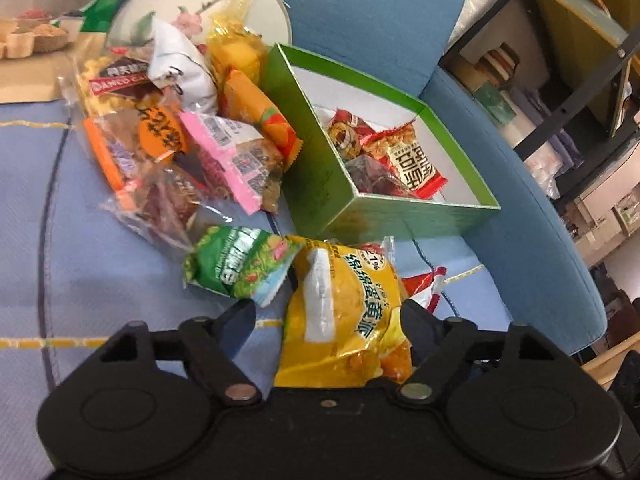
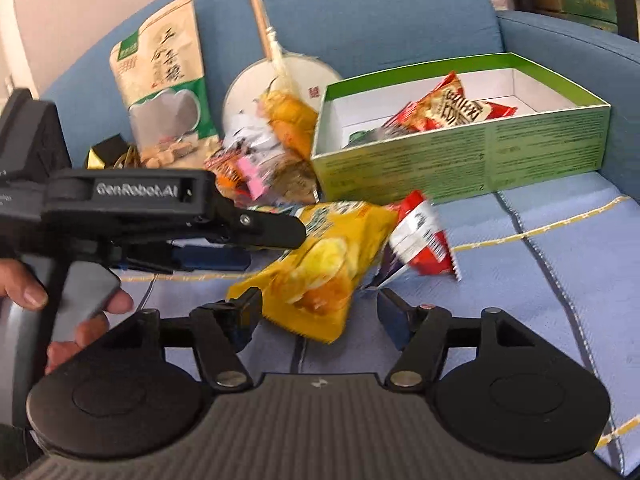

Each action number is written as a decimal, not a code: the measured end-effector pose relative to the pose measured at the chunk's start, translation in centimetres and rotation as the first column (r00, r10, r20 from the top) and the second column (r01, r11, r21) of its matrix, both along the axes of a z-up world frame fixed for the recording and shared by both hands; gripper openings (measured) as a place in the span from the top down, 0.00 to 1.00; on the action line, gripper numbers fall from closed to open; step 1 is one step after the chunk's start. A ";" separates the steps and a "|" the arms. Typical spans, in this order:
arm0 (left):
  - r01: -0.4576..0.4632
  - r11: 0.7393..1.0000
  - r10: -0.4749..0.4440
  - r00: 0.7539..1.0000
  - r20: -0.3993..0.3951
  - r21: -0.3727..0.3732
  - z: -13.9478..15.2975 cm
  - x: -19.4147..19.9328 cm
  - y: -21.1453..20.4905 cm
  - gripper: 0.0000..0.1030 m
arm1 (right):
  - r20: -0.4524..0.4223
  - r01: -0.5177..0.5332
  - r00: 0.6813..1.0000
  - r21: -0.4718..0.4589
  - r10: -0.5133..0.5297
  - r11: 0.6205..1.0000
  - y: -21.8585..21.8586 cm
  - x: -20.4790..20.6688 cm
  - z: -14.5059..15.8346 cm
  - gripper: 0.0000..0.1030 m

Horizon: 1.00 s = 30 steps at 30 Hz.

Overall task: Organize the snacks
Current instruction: 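Grasp the yellow snack bag with the left tool, then carry the yellow bag into the white box and open the left tool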

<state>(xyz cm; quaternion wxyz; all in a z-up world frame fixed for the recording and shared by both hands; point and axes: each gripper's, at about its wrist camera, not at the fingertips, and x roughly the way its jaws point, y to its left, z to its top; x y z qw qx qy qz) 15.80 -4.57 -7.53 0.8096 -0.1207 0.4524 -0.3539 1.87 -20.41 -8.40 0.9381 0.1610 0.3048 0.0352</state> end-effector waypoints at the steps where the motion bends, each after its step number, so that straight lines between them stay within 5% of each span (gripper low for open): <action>1: 0.011 1.000 -0.011 1.000 0.002 0.013 -0.1 0.1 -0.5 0.00 | 0.002 0.000 1.000 0.003 0.000 1.000 -0.2 0.1 0.0 0.00; 7: 0.049 0.998 -0.049 0.999 -0.001 0.030 -1.0 0.5 -2.7 0.00 | -0.021 -0.026 0.999 0.030 0.027 0.999 -0.4 1.5 -1.0 0.06; 8: 0.048 0.998 -0.048 0.999 0.002 0.030 -1.1 0.4 -2.8 0.04 | -0.036 -0.034 0.999 0.047 0.036 0.998 -0.5 1.8 -1.4 0.12; 9: 0.046 0.998 -0.046 0.999 0.004 0.035 -1.1 0.2 -2.9 0.15 | -0.029 -0.043 0.999 0.065 0.045 0.997 -0.4 1.8 -1.6 0.33; 10: 0.053 0.998 -0.054 0.999 0.003 0.035 -1.1 0.0 -2.9 0.30 | -0.029 -0.053 0.998 0.078 0.055 0.996 -0.3 1.7 -1.5 0.41; 13: 0.076 0.997 -0.077 0.997 0.026 0.032 -0.4 -1.0 -2.8 0.43 | -0.008 -0.064 0.998 0.059 0.065 0.996 0.2 1.0 -0.6 0.50; 23: 0.099 0.994 -0.087 0.974 0.209 -0.048 6.3 -3.9 -2.9 0.43 | 0.183 -0.048 0.982 0.011 0.045 0.999 -0.6 -1.7 5.3 0.54; 30: 0.116 0.990 -0.091 0.960 0.265 -0.082 9.4 -1.4 -5.7 0.43 | 0.274 -0.004 0.962 -0.012 0.007 1.000 -3.2 0.4 7.6 0.55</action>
